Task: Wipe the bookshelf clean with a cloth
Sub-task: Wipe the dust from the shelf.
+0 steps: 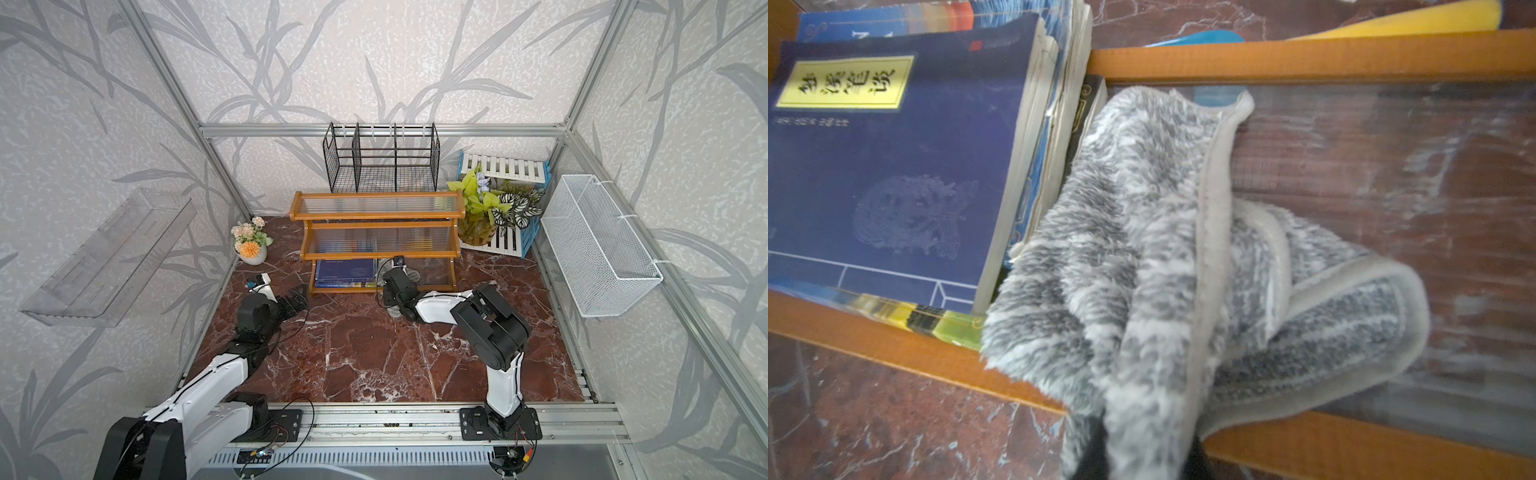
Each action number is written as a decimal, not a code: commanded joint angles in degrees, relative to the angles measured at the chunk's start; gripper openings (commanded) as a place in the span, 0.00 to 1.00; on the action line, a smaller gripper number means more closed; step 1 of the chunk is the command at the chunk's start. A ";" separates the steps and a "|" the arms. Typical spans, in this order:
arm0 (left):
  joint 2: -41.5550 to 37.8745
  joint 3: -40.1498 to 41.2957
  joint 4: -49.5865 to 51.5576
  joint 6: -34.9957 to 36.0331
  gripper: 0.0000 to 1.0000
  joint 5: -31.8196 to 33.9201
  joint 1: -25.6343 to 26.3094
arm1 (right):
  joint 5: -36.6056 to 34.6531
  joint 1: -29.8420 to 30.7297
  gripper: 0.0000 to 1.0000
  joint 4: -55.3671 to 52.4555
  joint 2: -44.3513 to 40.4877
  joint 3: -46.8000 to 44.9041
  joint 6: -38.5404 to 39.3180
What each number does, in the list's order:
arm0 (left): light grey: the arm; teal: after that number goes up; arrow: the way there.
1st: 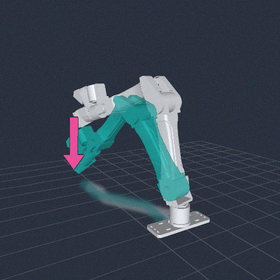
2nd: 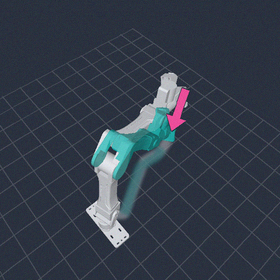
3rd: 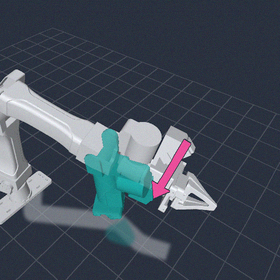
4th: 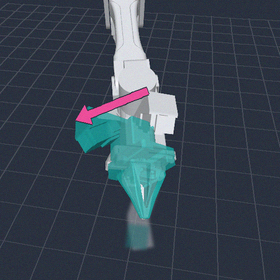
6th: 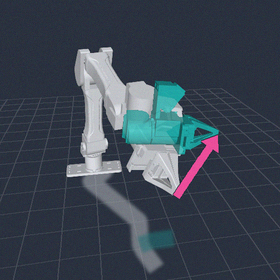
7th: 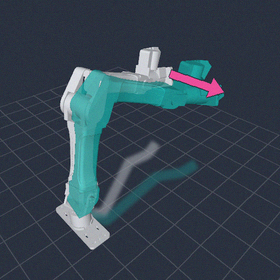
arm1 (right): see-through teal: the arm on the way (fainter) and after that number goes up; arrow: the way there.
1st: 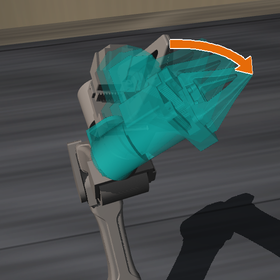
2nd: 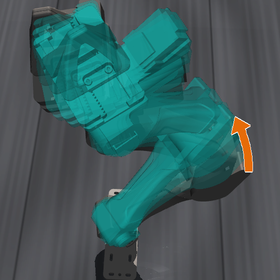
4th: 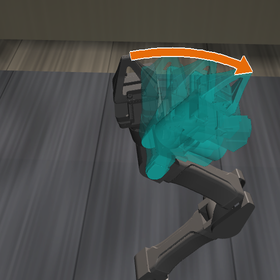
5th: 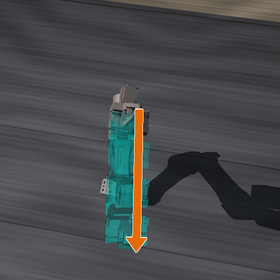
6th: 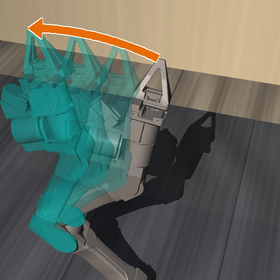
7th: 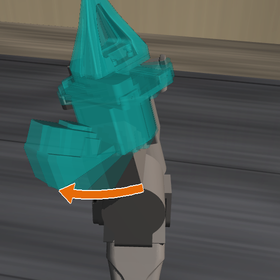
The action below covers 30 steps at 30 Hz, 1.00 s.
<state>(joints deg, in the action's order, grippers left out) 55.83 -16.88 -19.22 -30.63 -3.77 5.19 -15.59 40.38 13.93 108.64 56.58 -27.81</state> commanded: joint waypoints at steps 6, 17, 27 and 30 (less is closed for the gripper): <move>-0.70 -1.50 0.30 0.46 1.00 -0.09 0.22 | -7.64 -2.64 0.01 -3.66 -2.04 -1.03 -4.23; -1.67 -1.38 1.12 0.40 1.00 0.74 0.17 | -6.22 -11.78 0.00 -6.29 -8.45 -8.78 -10.66; -1.93 -1.43 1.71 -0.09 1.00 0.78 0.17 | 3.63 -13.57 0.00 -4.21 -15.85 -12.78 -3.75; -2.11 -1.59 2.19 -0.06 1.00 0.89 0.16 | 8.09 -13.62 0.00 -3.24 -17.75 -13.97 -0.85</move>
<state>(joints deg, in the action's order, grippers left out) 54.70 -16.88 -17.54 -30.65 -3.14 5.19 -13.15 26.63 9.21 93.78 43.81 -32.40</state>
